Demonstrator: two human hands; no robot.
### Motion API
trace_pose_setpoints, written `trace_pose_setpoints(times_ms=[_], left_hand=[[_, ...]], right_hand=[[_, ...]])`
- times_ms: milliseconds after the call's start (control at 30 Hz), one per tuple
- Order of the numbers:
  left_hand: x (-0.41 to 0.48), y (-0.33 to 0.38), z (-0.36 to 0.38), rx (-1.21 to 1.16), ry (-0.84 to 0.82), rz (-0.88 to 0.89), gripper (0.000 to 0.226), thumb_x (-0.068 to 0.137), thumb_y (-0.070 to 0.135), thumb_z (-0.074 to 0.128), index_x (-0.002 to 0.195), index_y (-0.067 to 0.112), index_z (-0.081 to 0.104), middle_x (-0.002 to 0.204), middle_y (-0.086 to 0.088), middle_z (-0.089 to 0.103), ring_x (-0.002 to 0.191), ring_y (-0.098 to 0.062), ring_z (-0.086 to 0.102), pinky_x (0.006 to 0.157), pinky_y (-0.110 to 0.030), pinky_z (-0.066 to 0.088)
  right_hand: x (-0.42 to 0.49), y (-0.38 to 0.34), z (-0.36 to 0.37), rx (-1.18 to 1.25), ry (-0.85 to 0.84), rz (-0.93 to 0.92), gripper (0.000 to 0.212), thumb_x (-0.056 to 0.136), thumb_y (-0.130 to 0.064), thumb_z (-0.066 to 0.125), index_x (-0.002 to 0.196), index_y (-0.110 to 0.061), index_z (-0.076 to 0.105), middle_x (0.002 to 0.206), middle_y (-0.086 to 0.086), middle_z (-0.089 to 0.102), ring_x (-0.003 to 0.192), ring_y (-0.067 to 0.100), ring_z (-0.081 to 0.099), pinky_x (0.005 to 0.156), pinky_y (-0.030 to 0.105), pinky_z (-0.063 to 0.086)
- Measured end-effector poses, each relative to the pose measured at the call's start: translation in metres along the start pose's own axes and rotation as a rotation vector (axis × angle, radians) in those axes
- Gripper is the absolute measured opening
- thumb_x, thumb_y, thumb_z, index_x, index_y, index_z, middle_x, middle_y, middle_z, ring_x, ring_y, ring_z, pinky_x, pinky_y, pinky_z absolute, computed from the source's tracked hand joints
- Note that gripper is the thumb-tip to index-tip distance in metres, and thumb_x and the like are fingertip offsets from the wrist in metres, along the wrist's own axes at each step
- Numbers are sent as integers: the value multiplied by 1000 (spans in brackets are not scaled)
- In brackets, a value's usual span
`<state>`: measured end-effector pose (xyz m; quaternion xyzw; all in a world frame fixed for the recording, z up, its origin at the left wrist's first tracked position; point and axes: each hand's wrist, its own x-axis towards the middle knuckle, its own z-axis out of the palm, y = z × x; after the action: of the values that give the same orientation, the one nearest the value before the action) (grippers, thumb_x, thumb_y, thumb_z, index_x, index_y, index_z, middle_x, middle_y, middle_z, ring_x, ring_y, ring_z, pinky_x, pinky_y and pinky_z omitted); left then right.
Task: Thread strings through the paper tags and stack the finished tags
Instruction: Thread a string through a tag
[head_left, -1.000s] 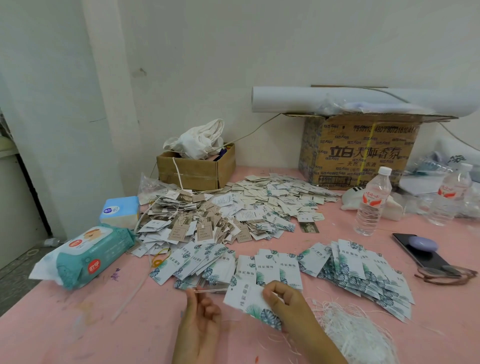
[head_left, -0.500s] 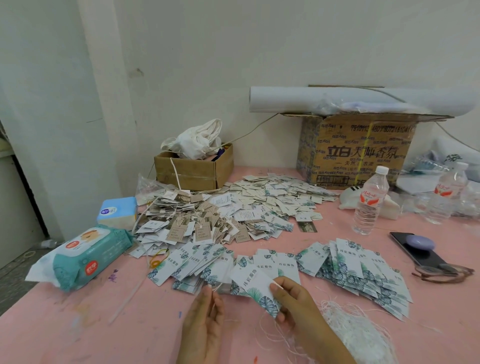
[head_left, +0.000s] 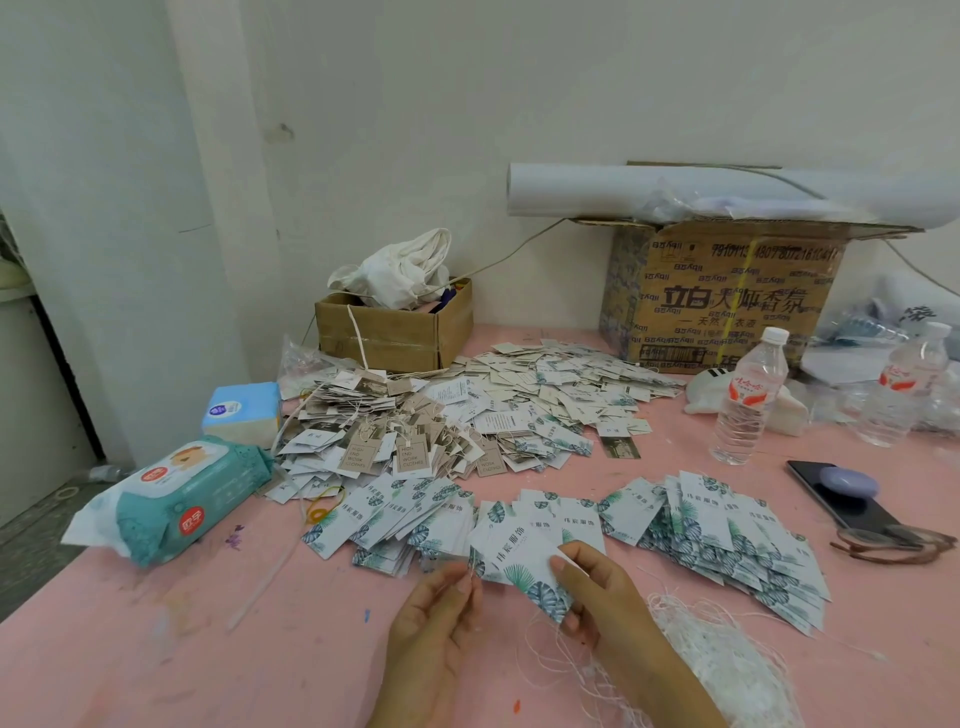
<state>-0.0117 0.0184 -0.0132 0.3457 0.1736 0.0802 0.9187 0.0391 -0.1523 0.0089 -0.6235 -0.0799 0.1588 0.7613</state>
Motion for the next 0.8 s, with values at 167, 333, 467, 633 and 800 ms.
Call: trace_pose_setpoints(times_ms=[167, 333, 467, 633, 800], left_hand=[[0, -1, 2, 44, -4, -4, 22, 85, -13, 55, 102, -3, 66, 87, -14, 75, 73, -15, 73, 65, -21, 59], [-3, 0, 7, 45, -13, -16, 21, 88, -11, 53, 101, -3, 67, 90, -16, 75, 74, -16, 74, 73, -25, 58], [-5, 2, 9, 57, -17, -33, 22, 91, -8, 50, 105, -3, 67, 99, -20, 74, 80, -21, 73, 89, -34, 53], [-7, 4, 11, 42, -16, -56, 23, 94, -8, 46, 109, -8, 64, 101, -22, 72, 94, -29, 67, 75, -28, 57], [-8, 6, 12, 43, -21, -76, 22, 95, -6, 46, 104, -6, 66, 94, -22, 73, 92, -29, 67, 68, -26, 59]], right_hand=[[-2, -3, 2, -4, 4, -7, 13, 88, -19, 64, 86, -9, 57, 63, 8, 56, 39, 11, 43, 39, 19, 36], [-5, -6, 3, -6, 41, -4, 11, 91, -17, 62, 88, -8, 57, 63, 6, 54, 39, 12, 42, 39, 20, 33], [-5, -9, -1, 12, 75, -25, 16, 91, -14, 61, 96, 1, 56, 61, 5, 53, 38, 11, 40, 40, 20, 33], [-6, -15, -11, 53, 118, -70, 15, 83, -20, 66, 89, -6, 62, 60, 1, 53, 40, 9, 41, 42, 18, 40], [-6, -23, -25, 182, 266, -110, 13, 79, -19, 67, 87, -8, 64, 63, 2, 54, 40, 9, 45, 41, 17, 46]])
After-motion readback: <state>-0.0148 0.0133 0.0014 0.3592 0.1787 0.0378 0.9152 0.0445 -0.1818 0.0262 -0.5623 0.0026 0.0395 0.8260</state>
